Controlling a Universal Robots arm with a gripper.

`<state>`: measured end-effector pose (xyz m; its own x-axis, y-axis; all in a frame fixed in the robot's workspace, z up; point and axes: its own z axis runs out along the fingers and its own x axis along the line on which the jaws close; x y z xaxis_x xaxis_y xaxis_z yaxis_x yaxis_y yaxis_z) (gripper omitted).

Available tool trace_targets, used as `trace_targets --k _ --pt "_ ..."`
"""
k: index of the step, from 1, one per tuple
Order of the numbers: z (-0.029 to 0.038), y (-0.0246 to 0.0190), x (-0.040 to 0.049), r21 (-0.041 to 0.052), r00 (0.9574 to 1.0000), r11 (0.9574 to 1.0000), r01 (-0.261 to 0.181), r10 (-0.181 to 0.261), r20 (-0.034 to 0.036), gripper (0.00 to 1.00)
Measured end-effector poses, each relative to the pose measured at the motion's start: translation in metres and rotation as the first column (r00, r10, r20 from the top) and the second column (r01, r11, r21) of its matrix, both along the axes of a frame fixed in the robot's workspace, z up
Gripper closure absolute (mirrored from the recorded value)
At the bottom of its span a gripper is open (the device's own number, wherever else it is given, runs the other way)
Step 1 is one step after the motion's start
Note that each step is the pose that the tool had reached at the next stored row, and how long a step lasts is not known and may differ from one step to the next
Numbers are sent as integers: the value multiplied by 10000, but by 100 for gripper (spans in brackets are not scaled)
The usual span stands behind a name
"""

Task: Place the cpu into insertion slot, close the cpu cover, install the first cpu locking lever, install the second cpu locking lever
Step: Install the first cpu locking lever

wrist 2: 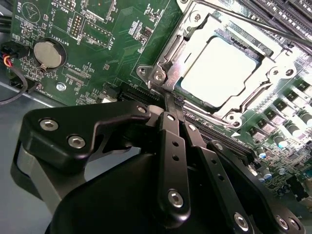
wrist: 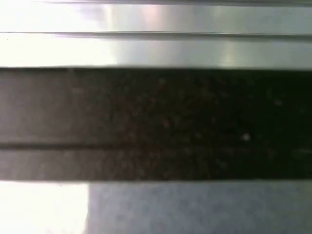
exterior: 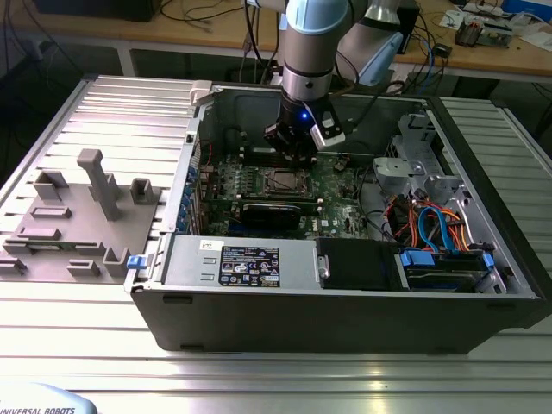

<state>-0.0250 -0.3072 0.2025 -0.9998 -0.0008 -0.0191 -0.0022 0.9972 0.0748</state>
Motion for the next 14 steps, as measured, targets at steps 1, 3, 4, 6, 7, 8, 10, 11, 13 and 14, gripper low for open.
trace_targets --k 1,3,4,6,7,8,10,11,13,14 --pt "-3 -1 0 -8 10000 10000 0 0 -3 89" --pt "-2 -2 -1 -14 10000 10000 0 0 -6 89" --pt "-2 -2 -1 -14 10000 10000 1 -1 -6 89" --pt "0 -2 -1 -11 10000 10000 1 -1 -5 89" --pt "7 -2 -1 -9 10000 10000 1 -1 -4 89" --pt "18 -2 -1 -9 10000 10000 1 -1 -4 89" --pt "54 -2 -1 -11 10000 10000 1 -1 -6 89" --pt "65 -2 -1 -11 10000 10000 1 -1 -6 89" --pt "69 -2 -1 -10 10000 10000 1 -1 -5 89" --pt "70 -2 -1 -11 10000 10000 0 0 -5 89"
